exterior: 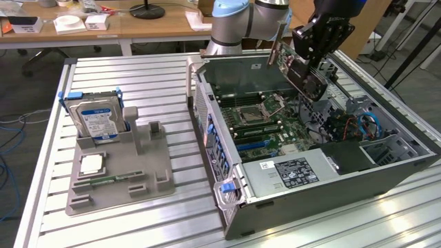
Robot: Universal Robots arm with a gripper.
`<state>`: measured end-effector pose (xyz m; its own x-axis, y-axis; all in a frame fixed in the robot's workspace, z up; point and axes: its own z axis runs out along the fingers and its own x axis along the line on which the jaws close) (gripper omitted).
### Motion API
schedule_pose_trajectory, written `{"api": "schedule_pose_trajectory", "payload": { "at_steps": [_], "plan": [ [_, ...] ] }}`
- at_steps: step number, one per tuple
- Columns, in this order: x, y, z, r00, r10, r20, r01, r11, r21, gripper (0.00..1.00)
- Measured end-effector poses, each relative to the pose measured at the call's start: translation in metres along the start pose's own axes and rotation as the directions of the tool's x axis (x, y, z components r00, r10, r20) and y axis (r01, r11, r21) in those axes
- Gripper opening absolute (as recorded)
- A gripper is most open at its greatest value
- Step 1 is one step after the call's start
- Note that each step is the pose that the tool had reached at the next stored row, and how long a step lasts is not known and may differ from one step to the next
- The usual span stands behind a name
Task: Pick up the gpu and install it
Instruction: 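Insert the gpu into the slot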
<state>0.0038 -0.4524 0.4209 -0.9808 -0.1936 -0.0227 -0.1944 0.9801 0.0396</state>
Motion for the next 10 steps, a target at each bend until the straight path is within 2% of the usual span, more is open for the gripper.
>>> {"api": "schedule_pose_trajectory", "payload": {
  "at_steps": [5, 10],
  "plan": [
    [0.0000, 0.0000, 0.0000, 0.9981, -0.061, -0.0023, 0.061, 0.9981, -0.0015, 0.26],
    [0.0000, 0.0000, 0.0000, 0.9920, -0.126, -0.0048, 0.126, 0.9920, -0.0032, 0.26]
  ]
}}
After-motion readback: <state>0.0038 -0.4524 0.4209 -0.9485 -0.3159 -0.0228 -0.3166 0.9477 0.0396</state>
